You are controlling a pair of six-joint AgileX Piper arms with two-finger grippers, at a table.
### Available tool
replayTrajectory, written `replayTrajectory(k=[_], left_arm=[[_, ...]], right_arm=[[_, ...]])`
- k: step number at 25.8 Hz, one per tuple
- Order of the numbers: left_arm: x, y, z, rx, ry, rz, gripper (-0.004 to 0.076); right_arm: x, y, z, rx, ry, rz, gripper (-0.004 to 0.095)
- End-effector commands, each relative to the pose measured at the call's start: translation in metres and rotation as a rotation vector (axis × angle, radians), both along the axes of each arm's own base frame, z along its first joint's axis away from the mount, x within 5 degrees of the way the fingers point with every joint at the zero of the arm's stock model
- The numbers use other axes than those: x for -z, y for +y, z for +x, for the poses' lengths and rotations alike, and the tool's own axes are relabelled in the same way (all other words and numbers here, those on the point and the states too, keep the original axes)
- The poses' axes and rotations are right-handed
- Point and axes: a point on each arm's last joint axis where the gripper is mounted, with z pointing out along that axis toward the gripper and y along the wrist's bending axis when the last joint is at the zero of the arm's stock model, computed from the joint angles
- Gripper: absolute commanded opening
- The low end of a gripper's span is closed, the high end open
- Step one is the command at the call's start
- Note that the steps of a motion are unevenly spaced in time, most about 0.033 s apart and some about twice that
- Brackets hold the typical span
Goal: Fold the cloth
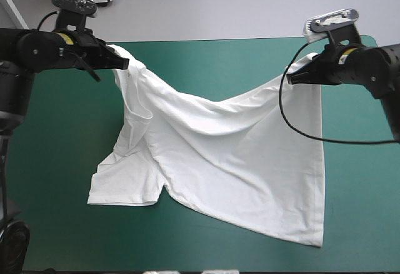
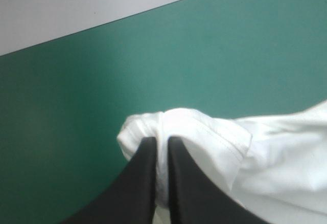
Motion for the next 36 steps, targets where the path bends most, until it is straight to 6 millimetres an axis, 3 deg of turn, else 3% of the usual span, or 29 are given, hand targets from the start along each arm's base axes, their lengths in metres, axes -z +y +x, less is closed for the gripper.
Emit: replayTrajectory(k=[1, 8, 12, 16, 20, 23, 29, 31, 36], left_arm=[[-0.001, -0.006, 0.02, 0.003, -0.092, -0.026, -0.0009], [0.059, -0.02, 0.09, -0.002, -0.026, -0.005, -0.0009], [0.087, -0.025, 0.117, -0.001, -0.014, 0.0, -0.0009], [0.109, -0.03, 0.13, 0.019, 0.029, -0.009, -0.0009], [0.117, -0.032, 0.135, 0.021, 0.052, -0.018, -0.0001], [0.12, -0.032, 0.135, 0.023, 0.07, -0.005, 0.0074], [0.12, -0.031, 0.134, 0.031, 0.074, 0.012, 0.0414], [0.119, -0.03, 0.13, 0.036, 0.112, 0.022, 0.0456], [0.1, -0.025, 0.106, 0.035, 0.174, 0.037, 0.0454]], right_arm=[[0.006, 0.004, 0.032, 0.013, -0.088, -0.018, -0.0013], [0.075, 0.009, 0.099, 0.026, 0.04, -0.164, -0.0013], [0.106, 0.009, 0.128, 0.031, 0.041, -0.245, -0.0013], [0.138, 0.001, 0.147, 0.053, 0.117, -0.245, -0.0013], [0.141, -0.007, 0.148, 0.073, 0.134, -0.224, 0.0011], [0.141, -0.012, 0.149, 0.064, 0.148, -0.191, 0.0146], [0.137, -0.022, 0.149, 0.065, 0.149, -0.131, 0.0573], [0.13, -0.026, 0.146, 0.076, 0.139, -0.125, 0.0606], [0.099, -0.041, 0.12, 0.11, 0.156, -0.098, 0.0564]])
